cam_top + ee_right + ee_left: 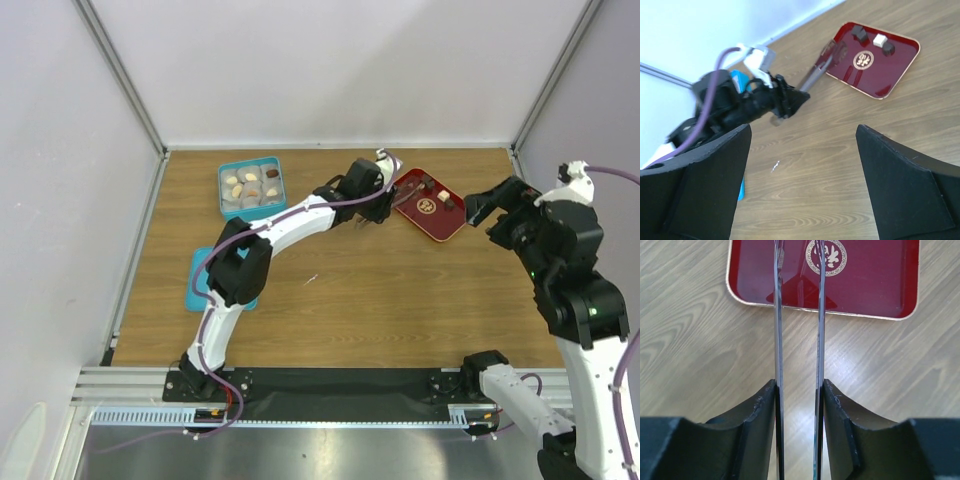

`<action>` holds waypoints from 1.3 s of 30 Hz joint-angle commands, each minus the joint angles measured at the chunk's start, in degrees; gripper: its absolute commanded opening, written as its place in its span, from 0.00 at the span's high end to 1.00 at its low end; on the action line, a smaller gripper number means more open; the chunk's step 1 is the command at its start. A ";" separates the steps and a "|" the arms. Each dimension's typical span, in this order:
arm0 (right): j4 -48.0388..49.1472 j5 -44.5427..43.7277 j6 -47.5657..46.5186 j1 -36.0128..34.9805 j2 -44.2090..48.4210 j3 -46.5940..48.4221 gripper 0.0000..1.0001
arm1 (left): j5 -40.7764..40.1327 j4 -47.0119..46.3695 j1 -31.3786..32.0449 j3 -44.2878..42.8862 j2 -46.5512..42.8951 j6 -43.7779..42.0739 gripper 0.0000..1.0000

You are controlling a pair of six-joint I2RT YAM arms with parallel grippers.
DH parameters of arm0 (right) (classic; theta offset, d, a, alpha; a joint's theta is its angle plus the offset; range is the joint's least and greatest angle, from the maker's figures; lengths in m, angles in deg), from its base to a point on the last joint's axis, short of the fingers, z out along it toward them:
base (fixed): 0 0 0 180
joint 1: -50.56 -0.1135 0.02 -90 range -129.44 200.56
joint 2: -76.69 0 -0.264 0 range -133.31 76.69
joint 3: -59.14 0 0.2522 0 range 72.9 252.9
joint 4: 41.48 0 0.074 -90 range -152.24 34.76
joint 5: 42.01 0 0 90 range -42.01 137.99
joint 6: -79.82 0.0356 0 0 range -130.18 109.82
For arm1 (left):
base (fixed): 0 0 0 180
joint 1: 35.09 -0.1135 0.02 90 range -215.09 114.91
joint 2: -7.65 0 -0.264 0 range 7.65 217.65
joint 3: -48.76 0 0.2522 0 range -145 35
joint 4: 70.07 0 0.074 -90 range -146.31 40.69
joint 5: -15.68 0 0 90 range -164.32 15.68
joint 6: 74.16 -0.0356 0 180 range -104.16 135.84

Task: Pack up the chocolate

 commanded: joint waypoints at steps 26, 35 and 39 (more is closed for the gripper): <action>1.91 -3.05 0.16 0.01 3.35 -2.19 0.08 | 2.36 -8.85 0.53 -16.54 15.70 -7.52 0.52; 2.44 -3.31 -0.11 0.01 2.47 -1.57 0.08 | 2.54 -7.18 0.53 -19.61 17.37 -7.25 0.53; 2.70 -3.23 -0.46 0.01 2.03 -1.40 0.08 | 2.62 -6.83 0.62 -19.97 17.37 -6.90 0.54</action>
